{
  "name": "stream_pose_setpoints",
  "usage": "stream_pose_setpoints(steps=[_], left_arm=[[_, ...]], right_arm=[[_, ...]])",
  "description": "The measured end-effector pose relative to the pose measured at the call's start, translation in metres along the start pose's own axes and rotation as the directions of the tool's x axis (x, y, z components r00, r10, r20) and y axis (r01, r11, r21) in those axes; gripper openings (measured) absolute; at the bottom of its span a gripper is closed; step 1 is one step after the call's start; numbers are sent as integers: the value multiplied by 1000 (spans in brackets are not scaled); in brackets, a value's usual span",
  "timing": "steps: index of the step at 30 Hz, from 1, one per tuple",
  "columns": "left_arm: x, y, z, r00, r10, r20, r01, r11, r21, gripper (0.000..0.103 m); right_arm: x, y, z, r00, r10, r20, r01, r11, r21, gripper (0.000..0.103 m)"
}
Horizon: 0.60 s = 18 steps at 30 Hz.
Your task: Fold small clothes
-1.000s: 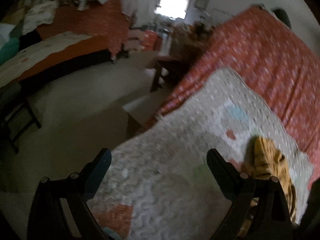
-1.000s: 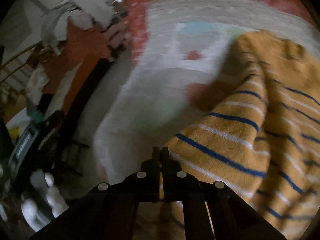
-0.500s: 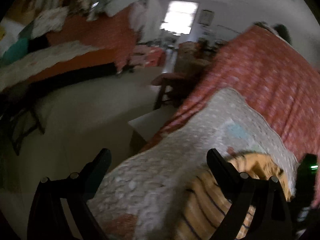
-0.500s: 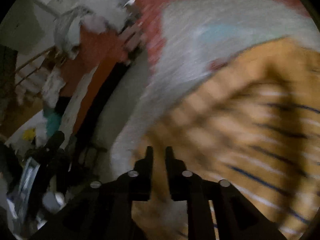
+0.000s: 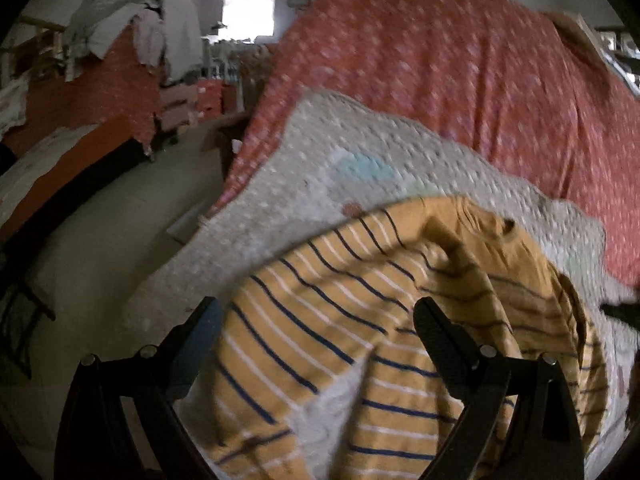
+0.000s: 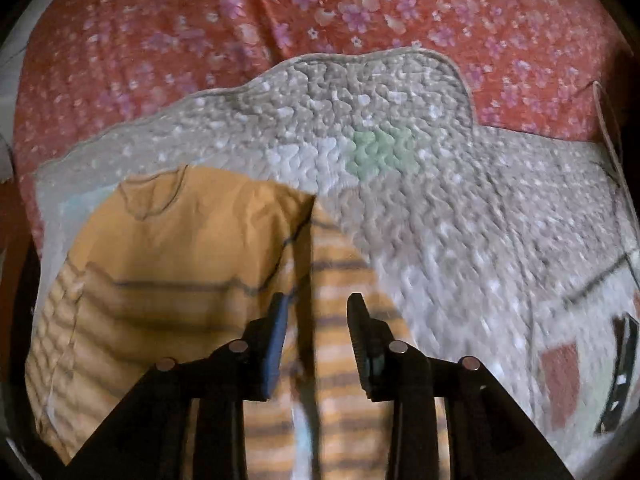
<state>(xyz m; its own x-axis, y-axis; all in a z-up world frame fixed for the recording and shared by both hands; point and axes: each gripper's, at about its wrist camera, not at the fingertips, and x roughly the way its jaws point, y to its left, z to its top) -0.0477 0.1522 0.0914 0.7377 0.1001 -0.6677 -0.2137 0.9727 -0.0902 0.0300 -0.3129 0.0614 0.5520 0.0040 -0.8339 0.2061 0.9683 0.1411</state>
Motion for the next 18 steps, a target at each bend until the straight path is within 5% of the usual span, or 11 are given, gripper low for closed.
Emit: stream_pose_setpoints(steps=[6, 7, 8, 9, 16, 18], left_arm=[[21, -36, -11, 999, 27, -39, -23, 995, 96, 96], [27, -40, -12, 998, 29, -53, -23, 994, 106, 96], [31, -42, -12, 998, 28, -65, -20, 994, 111, 96], [34, -44, -12, 997, 24, -77, -15, 994, 112, 96], [53, -51, -13, 991, 6, -132, 10, 993, 118, 96], [58, -52, -14, 990, 17, -142, 1, 992, 129, 96]], right_arm=[[85, 22, 33, 989, -110, -99, 98, 989, -115, 43], [95, 18, 38, 987, -99, -123, 85, 990, -111, 38], [96, 15, 39, 987, -89, -133, 75, 991, -106, 12], [98, 12, 44, 986, -86, -146, 70, 991, -111, 5], [104, -18, 97, 961, -261, -91, 253, 964, -83, 2], [108, -18, 104, 929, -366, -54, 360, 929, -90, 0]])
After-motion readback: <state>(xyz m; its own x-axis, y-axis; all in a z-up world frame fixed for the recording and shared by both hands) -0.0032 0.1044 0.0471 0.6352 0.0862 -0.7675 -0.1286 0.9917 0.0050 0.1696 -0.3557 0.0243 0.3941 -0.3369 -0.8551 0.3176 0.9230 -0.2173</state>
